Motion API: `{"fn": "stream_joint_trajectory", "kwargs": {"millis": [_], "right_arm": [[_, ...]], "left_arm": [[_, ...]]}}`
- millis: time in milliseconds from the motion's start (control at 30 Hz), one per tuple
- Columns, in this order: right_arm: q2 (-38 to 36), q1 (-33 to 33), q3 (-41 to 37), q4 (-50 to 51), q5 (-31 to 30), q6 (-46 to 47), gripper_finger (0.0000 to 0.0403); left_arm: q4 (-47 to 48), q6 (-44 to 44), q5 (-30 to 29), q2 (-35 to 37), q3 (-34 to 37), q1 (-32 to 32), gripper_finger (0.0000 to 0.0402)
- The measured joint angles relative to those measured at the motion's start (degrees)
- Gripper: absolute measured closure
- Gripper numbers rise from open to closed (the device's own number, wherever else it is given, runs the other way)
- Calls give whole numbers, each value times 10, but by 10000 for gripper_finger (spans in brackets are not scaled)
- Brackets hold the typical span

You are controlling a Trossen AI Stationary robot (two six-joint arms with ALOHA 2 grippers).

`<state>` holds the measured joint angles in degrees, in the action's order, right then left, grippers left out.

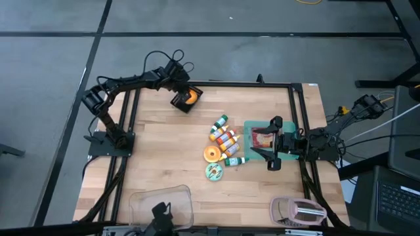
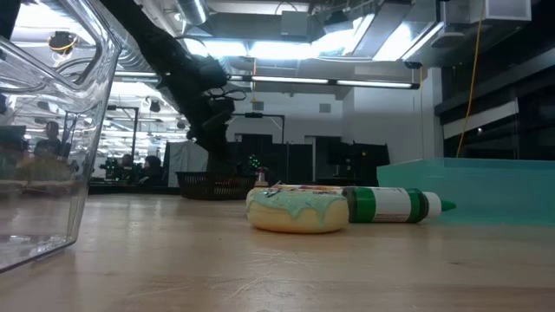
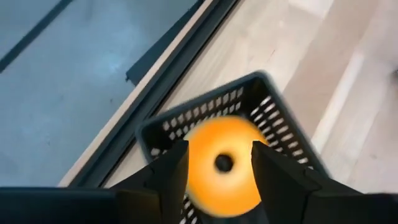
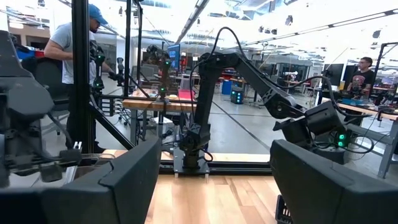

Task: Pick & Place Food Item
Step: Put the orange donut into the black bin

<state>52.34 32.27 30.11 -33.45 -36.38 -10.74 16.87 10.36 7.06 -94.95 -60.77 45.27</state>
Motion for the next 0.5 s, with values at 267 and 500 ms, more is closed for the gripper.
{"fn": "stream_joint_trajectory", "kwargs": {"millis": [267,500], "right_arm": [[0,0,0,6,0,-2,107],[0,0,0,11,-2,-2,107]], "left_arm": [[-73,11,58,58,0,-65,231],[-61,-4,96,124,8,-193,230]]}}
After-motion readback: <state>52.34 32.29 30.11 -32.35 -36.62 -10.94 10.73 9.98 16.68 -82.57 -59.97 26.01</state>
